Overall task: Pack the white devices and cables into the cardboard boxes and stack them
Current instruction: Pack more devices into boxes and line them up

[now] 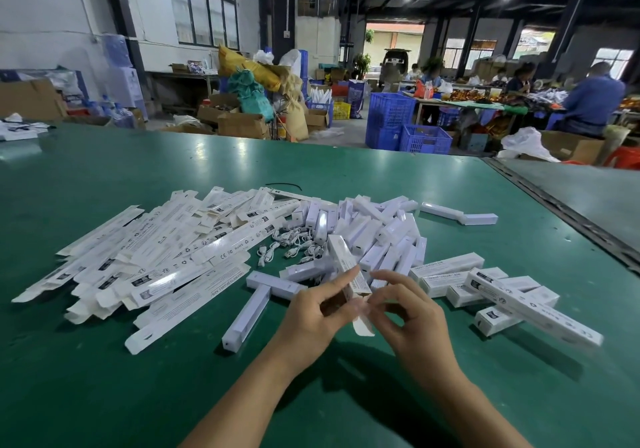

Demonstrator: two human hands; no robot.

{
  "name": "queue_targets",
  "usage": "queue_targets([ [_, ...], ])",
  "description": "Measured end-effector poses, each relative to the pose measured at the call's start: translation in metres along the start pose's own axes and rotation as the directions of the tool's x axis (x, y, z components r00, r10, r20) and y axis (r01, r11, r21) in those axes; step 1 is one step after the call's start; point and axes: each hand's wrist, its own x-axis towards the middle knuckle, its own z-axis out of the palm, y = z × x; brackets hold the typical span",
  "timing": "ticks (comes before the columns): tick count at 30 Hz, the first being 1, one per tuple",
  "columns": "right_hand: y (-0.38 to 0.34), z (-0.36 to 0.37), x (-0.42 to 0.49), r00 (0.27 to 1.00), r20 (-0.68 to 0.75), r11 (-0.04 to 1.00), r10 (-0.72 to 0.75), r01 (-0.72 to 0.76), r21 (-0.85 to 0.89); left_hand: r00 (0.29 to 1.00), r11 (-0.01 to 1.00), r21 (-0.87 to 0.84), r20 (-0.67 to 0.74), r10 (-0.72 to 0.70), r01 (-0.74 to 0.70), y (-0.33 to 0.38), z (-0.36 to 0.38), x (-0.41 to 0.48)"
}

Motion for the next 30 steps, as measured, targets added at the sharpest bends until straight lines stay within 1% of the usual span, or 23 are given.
queue_targets([
  [2,0.001,0.000,0.000,0.997,0.027,0.997,-0.068,0.069,-0.035,1.000,1.000,-0.025,-0.013,0.011,-0.011,-0.003,-0.001,0.001],
  [5,-0.001,-0.006,0.002,0.983,0.118,0.986,-0.138,0.147,-0.073,0.999,0.999,-0.027,-0.033,0.019,-0.020,-0.009,-0.002,0.002],
  [8,0.000,-0.013,0.005,0.965,0.241,0.982,-0.107,0.140,-0.127,0.998,1.000,-0.019,-0.053,0.020,-0.021,-0.013,-0.003,0.003],
  [10,0.003,-0.014,0.006,0.951,0.288,0.972,-0.113,0.165,-0.165,0.998,0.999,-0.037,-0.054,0.022,-0.024,-0.013,-0.004,0.004],
  [12,0.005,-0.011,0.006,0.954,0.260,0.964,-0.148,0.198,-0.178,0.999,0.998,-0.050,-0.044,0.026,-0.028,-0.012,-0.004,0.005],
  [16,0.001,-0.006,0.004,0.970,0.149,0.967,-0.190,0.211,-0.142,1.000,0.999,-0.041,-0.024,0.009,-0.010,-0.012,-0.002,0.004],
  [19,0.000,-0.004,0.001,0.977,0.103,0.970,-0.188,0.201,-0.136,1.000,0.998,-0.057,-0.013,-0.003,0.002,-0.010,0.000,0.005],
  [23,-0.001,0.000,0.000,0.984,0.051,0.976,-0.168,0.173,-0.135,0.999,0.999,-0.039,-0.039,0.007,-0.008,-0.010,-0.001,0.005],
  [30,0.000,0.000,0.001,0.981,0.063,0.965,-0.182,0.191,-0.179,0.992,0.999,-0.044,-0.123,0.006,-0.011,-0.015,-0.002,0.007],
])
